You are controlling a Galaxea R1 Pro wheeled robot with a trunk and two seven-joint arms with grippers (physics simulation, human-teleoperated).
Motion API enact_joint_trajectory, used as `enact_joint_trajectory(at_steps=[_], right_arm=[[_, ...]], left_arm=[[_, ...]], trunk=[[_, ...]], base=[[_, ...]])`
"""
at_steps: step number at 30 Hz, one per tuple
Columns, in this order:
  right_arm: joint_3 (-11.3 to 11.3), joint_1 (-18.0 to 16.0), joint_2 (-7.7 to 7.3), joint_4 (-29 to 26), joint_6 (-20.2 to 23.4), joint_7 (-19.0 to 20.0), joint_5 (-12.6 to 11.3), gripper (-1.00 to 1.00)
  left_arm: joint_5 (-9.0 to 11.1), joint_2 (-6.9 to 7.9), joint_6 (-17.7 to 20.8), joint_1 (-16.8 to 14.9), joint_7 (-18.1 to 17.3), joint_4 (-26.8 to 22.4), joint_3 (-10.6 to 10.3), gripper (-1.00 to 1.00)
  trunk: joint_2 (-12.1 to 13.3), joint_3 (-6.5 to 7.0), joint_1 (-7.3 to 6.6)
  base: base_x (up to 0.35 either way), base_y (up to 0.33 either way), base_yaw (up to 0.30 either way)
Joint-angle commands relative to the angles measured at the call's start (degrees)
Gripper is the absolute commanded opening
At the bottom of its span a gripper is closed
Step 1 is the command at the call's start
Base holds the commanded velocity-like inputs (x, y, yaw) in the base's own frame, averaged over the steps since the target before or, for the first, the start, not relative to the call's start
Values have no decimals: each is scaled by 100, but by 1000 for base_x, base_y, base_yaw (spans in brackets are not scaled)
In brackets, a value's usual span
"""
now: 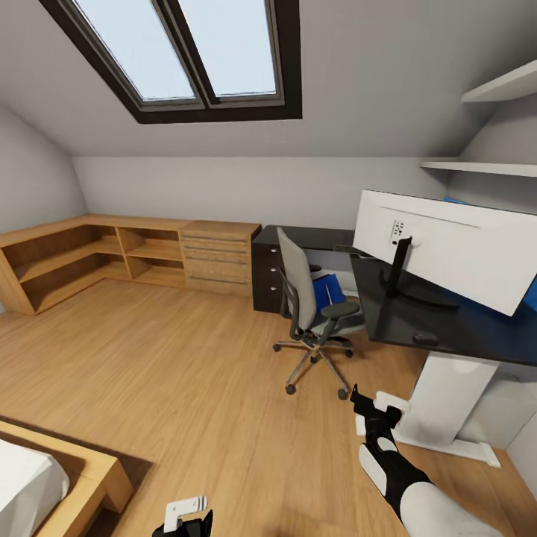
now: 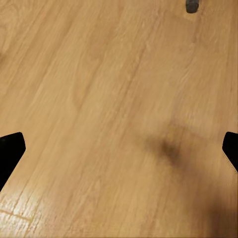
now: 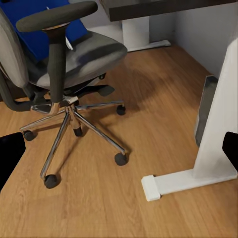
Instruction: In the bedroom, organize the workspace by keeping the computer under the desk, ensuring the monitor is on the desk, placing the keyboard on the desk next to the monitor, placing the mouse on the desk next to the keyboard, moving the folder from the swivel chair onto the desk next to the mouse, stacking the notebook on top of the folder with the pen on top of the notebook, and positioning the swivel chair next to the desk.
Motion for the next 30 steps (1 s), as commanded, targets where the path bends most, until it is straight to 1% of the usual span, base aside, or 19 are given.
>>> enact_joint_trajectory(at_steps=[1, 7, 20, 26, 30], right_arm=[[-10, -2, 8, 4, -24, 4, -21, 100], [-10, 1, 19, 10, -24, 4, -13, 100], [-16, -2, 10, 11, -24, -8, -19, 100], [-23, -6, 11, 11, -21, -37, -26, 100], [-30, -5, 11, 11, -17, -52, -28, 100]], left_arm=[[87, -2, 22, -1, 3, -8, 6, 100], [125, -1, 6, -1, 3, -5, 7, 100], [139, 0, 3, -1, 3, -4, -1, 100], [149, 0, 3, -1, 3, -4, 3, 100], [145, 5, 3, -1, 3, -4, 3, 100]], trunk=[[-3, -6, 2], [-3, -6, 2], [-3, -6, 2], [-3, -6, 2], [-3, -6, 2]], base=[[278, 0, 0], [309, 0, 0], [331, 0, 0], [329, -64, 0], [151, -42, 0]])
